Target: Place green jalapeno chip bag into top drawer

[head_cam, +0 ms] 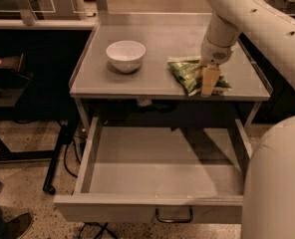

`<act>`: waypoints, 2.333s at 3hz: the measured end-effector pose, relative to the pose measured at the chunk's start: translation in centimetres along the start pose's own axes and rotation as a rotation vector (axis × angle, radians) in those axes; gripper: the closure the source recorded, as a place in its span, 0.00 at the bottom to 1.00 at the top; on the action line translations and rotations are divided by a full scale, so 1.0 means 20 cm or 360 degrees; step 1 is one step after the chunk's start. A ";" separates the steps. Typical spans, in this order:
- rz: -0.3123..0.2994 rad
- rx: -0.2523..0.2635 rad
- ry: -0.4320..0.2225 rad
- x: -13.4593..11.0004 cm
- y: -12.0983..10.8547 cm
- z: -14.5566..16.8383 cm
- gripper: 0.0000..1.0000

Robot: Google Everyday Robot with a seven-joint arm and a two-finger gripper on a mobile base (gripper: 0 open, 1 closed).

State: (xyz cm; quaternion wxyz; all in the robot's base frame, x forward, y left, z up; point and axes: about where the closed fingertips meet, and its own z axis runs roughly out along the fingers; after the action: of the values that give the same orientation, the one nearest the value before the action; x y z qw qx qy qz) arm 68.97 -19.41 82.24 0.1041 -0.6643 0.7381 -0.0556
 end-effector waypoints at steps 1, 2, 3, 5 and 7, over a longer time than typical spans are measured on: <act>0.0000 0.0000 0.0000 0.00 0.00 -0.03 1.00; -0.0001 0.0000 -0.0001 0.00 0.00 -0.06 1.00; 0.0026 0.0108 -0.0147 0.00 0.04 -0.33 1.00; 0.0095 0.0225 -0.0269 0.08 0.13 -0.62 1.00; 0.0041 0.0228 -0.0283 0.06 0.33 -0.62 1.00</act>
Offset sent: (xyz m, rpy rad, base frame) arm -0.0395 0.0068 0.1257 0.1500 -0.0677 0.0265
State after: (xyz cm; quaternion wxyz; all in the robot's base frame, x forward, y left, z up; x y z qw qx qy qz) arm 59.71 -20.49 92.68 0.2170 -0.6479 0.7286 -0.0479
